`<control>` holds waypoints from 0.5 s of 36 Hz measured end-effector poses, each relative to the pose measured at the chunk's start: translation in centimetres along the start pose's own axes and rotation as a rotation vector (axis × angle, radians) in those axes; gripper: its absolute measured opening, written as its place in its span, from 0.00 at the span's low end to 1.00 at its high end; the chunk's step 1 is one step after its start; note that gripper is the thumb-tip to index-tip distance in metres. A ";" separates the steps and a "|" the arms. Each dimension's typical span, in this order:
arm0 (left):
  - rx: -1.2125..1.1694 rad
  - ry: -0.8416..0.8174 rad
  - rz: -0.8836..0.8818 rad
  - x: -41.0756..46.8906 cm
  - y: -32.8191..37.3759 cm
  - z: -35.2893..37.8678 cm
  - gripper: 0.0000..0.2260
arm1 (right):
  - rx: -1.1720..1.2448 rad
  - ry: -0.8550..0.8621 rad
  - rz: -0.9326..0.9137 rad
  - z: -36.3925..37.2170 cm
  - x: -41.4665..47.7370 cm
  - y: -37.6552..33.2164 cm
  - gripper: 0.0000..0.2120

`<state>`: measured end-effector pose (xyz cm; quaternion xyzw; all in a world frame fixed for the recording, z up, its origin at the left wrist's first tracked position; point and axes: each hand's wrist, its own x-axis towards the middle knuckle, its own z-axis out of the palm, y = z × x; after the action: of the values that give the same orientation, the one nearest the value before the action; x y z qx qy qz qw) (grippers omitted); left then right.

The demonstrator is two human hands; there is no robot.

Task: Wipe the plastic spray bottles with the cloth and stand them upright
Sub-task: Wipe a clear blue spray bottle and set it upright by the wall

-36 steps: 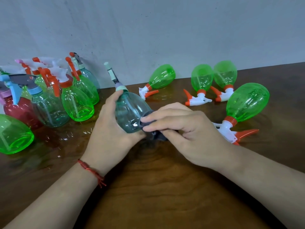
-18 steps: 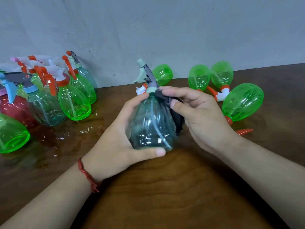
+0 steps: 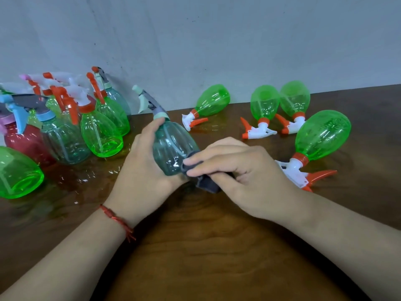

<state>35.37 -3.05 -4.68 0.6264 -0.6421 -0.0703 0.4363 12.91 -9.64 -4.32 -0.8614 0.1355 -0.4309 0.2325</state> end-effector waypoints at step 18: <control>-0.505 -0.246 0.110 -1.6 3.4 0.7 0.49 | 0.759 0.265 0.383 -1.5 1.3 1.2 0.15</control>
<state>32.12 -1.27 -3.73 0.4490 -0.6854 -0.2794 0.5006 12.45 -11.69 -3.27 -0.6119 0.1533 -0.5059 0.5884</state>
